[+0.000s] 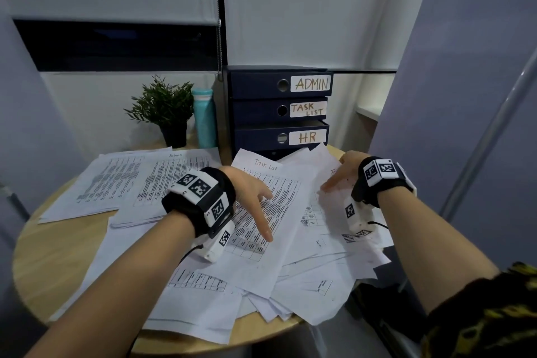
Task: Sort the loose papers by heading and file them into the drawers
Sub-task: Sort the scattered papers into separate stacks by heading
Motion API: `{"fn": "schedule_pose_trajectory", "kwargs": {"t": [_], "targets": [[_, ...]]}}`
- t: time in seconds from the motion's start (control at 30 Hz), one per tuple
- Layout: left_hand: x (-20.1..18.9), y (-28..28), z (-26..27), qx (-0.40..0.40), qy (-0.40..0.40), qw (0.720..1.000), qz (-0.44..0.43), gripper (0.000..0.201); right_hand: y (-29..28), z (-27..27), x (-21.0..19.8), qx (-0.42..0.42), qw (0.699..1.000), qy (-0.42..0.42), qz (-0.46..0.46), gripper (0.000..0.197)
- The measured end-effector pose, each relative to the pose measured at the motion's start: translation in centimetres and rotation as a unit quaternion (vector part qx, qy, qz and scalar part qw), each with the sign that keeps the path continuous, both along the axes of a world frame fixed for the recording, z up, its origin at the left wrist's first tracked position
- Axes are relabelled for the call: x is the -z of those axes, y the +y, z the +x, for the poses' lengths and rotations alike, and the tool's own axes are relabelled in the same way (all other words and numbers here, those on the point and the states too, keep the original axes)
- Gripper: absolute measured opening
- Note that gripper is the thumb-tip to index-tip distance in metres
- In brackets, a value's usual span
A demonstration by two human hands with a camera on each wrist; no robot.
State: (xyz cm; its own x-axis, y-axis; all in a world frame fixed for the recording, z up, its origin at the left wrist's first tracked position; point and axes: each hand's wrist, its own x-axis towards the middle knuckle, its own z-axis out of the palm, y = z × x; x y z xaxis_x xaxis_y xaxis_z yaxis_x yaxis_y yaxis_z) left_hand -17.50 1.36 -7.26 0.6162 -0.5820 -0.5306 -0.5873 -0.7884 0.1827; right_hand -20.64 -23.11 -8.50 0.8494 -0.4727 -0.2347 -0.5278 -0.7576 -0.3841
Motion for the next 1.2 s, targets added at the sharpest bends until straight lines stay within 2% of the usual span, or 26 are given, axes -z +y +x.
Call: {"fn": "schedule_pose_trajectory", "kwargs": {"t": [0.1, 0.2, 0.37, 0.5, 0.57, 0.67, 0.8, 0.9, 1.03, 1.13, 1.2], "targets": [[0.0, 0.1, 0.0, -0.008, -0.008, 1.000, 0.001, 0.106, -0.3, -0.3, 0.3, -0.013, 1.000, 0.008, -0.022, 0.045], [0.1, 0.3, 0.3, -0.031, -0.021, 0.999, -0.001, 0.109, -0.3, -0.5, -0.6, -0.036, 0.998, 0.012, -0.049, 0.040], [0.3, 1.0, 1.1, -0.054, -0.072, 0.996, -0.004, 0.113, 0.3, 0.2, -3.2, -0.038, 0.982, -0.001, -0.185, 0.052], [0.5, 1.9, 1.5, -0.080, -0.017, 0.996, -0.018, 0.114, 0.9, 0.5, -4.4, 0.006, 0.959, -0.068, -0.275, 0.028], [0.3, 2.3, 1.5, -0.084, -0.009, 0.996, -0.020, 0.110, 1.0, 0.5, -4.7, 0.026, 0.954, -0.091, -0.286, 0.025], [0.1, 2.6, 1.4, -0.070, -0.018, 0.997, 0.000, 0.092, 0.7, 0.0, -5.8, 0.022, 0.954, -0.119, -0.273, 0.028], [0.3, 2.9, 1.3, -0.069, 0.037, 0.997, -0.015, 0.103, 0.9, -1.2, -7.8, 0.008, 0.949, -0.188, -0.254, 0.025], [0.4, 2.9, 1.1, -0.068, 0.047, 0.997, -0.012, 0.104, 1.5, -1.8, -9.3, 0.015, 0.920, -0.265, -0.289, 0.023], [0.5, 3.3, 1.0, -0.050, 0.052, 0.997, 0.000, 0.103, 2.4, -2.5, -12.0, 0.036, 0.854, -0.395, -0.337, 0.023], [0.6, 3.5, 1.2, -0.070, 0.077, 0.994, -0.034, 0.105, 3.1, -3.3, -14.4, 0.055, 0.805, -0.473, -0.353, 0.029], [0.5, 3.6, 1.4, -0.087, 0.080, 0.991, -0.060, 0.113, 3.6, -3.8, -16.1, 0.057, 0.783, -0.503, -0.362, 0.031]]}}
